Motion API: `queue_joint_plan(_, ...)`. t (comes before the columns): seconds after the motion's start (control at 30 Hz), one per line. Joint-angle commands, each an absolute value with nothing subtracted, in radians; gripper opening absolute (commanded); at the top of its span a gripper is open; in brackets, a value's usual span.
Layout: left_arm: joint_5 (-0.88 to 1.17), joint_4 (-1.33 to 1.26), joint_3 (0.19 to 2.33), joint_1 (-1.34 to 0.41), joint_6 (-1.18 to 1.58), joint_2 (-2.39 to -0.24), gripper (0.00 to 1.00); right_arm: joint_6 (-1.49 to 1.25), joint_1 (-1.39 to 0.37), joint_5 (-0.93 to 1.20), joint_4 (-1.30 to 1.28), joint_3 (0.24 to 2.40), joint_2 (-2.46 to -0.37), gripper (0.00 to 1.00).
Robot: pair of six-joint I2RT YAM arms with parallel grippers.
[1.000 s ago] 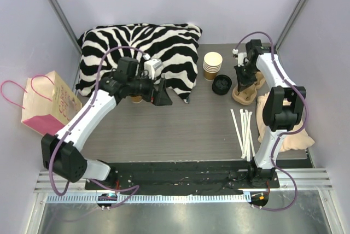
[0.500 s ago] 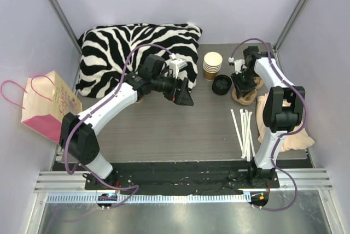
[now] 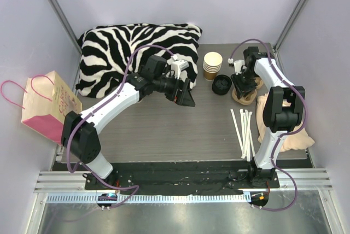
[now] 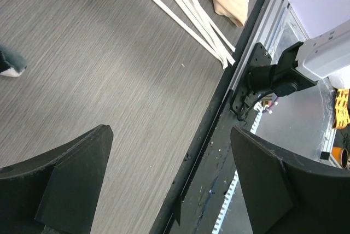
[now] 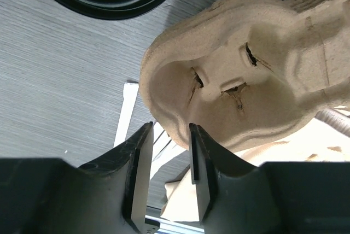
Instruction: Pack the takeout coffee
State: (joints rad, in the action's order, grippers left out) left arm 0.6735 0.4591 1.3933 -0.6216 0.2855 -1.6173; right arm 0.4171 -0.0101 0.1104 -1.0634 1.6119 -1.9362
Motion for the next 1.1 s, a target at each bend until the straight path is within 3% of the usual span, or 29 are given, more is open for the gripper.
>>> queue_joint_plan(0.0, 0.675, 0.407, 1.427, -0.63, 0.29, -1.615, 0.95, 0.442, -0.012, 0.129, -1.081, 1.62, -1.925, 0.41)
queue_joint_plan(0.47, 0.67, 0.402, 1.421, -0.641, 0.288, -1.617, 0.95, 0.451, -0.014, 0.123, -1.088, 1.614, -1.944, 0.3)
queue_joint_plan(0.7, 0.673, 0.4, 1.419, -0.644, 0.29, -1.626, 0.95, 0.454, -0.014, 0.117, -1.089, 1.612, -1.951, 0.31)
queue_joint_plan(0.8, 0.675, 0.402, 1.425, -0.646, 0.291, -1.629, 0.94, 0.454, -0.012, 0.12, -1.089, 1.611, -1.953, 0.26)
queue_joint_plan(0.97, 0.676, 0.4, 1.424, -0.647, 0.29, -1.632, 0.94, 0.453, -0.012, 0.126, -1.094, 1.614, -1.942, 0.01)
queue_joint_plan(1.07, 0.675, 0.4, 1.417, -0.649, 0.29, -1.629, 0.94, 0.448, -0.012, 0.149, -1.111, 1.631, -1.924, 0.01)
